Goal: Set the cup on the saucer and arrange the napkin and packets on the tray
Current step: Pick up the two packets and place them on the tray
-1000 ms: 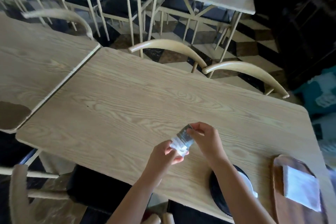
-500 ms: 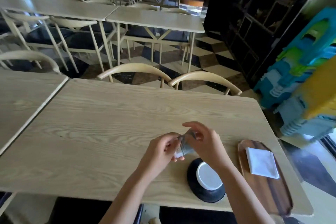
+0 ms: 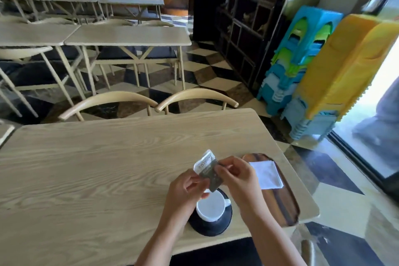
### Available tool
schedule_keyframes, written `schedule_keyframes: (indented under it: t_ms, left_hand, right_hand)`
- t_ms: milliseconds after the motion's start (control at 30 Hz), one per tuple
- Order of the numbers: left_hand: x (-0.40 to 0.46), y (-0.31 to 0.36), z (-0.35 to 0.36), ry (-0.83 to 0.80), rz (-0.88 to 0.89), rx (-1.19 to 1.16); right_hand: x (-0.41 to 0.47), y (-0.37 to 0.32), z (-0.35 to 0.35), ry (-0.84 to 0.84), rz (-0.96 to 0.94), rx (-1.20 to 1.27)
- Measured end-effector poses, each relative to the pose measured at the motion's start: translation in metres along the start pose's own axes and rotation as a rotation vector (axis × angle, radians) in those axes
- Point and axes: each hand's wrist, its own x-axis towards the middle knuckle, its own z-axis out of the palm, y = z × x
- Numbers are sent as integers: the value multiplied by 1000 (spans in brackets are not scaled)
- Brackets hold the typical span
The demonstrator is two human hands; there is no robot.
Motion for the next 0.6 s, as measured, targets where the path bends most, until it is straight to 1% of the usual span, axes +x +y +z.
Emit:
schedule_keyframes:
  t_ms: [133,233,367,533,600]
  left_hand:
    - [4,-3,32,36,53,0]
    - [10,-7,66,99,97,-13]
    - [16,-22,122,111,108,71]
    - [20,-50,181,114,62,235]
    - [20,-62,197,99,17,246]
  right_hand:
    - [10,13,-26,-34,-18,13]
    - [19,24,-57,-80,10,50]
    - [31,38,-111,-132,42,71]
    - [42,61,-180,-154,32,-61]
    - [45,75,-197,-177,46,-147]
